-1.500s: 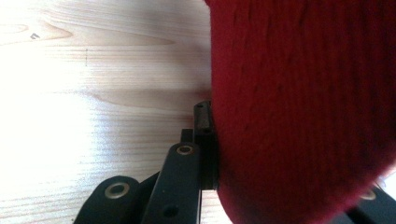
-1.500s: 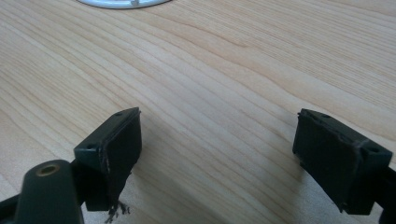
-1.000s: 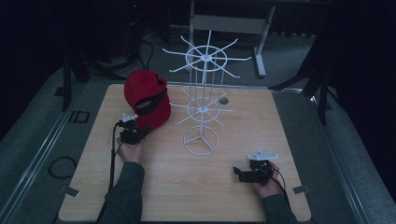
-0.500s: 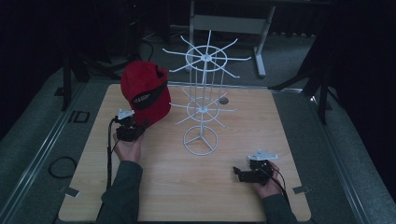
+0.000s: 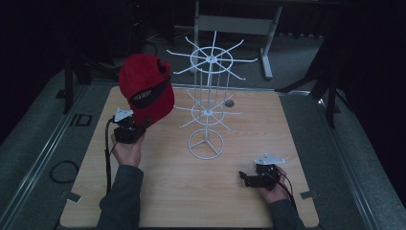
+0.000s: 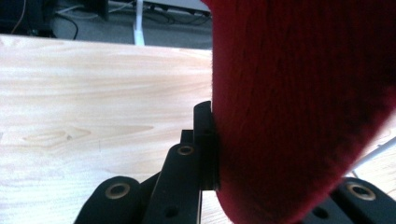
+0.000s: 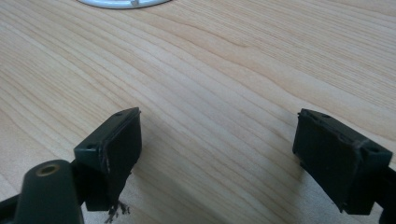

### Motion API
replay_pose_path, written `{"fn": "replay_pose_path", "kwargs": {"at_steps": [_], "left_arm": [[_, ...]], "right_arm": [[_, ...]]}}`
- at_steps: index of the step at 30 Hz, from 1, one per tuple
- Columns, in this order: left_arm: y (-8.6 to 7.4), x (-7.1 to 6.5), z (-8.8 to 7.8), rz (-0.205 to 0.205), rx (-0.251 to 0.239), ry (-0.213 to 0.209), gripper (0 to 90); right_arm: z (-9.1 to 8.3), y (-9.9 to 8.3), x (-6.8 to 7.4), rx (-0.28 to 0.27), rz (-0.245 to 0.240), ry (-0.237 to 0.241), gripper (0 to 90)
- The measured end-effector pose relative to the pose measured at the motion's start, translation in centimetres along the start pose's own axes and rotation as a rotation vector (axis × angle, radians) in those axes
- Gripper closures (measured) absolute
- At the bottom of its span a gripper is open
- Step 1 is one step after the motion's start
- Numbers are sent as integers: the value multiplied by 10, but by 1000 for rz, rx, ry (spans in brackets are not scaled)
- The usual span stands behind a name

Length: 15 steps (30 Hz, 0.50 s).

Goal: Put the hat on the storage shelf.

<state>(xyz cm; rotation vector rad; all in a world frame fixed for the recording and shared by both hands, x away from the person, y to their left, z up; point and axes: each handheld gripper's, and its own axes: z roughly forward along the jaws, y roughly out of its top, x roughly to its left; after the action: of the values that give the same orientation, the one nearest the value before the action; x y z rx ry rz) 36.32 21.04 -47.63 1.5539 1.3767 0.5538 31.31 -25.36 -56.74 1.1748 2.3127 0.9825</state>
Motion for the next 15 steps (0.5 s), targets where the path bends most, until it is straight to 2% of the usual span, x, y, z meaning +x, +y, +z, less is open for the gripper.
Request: {"fn": "replay_pose_path", "kwargs": {"at_steps": [15], "left_arm": [[21,-13,-24,20,-65,-26,859]], "right_arm": [[0,0,0,1,0,0,153]]}}
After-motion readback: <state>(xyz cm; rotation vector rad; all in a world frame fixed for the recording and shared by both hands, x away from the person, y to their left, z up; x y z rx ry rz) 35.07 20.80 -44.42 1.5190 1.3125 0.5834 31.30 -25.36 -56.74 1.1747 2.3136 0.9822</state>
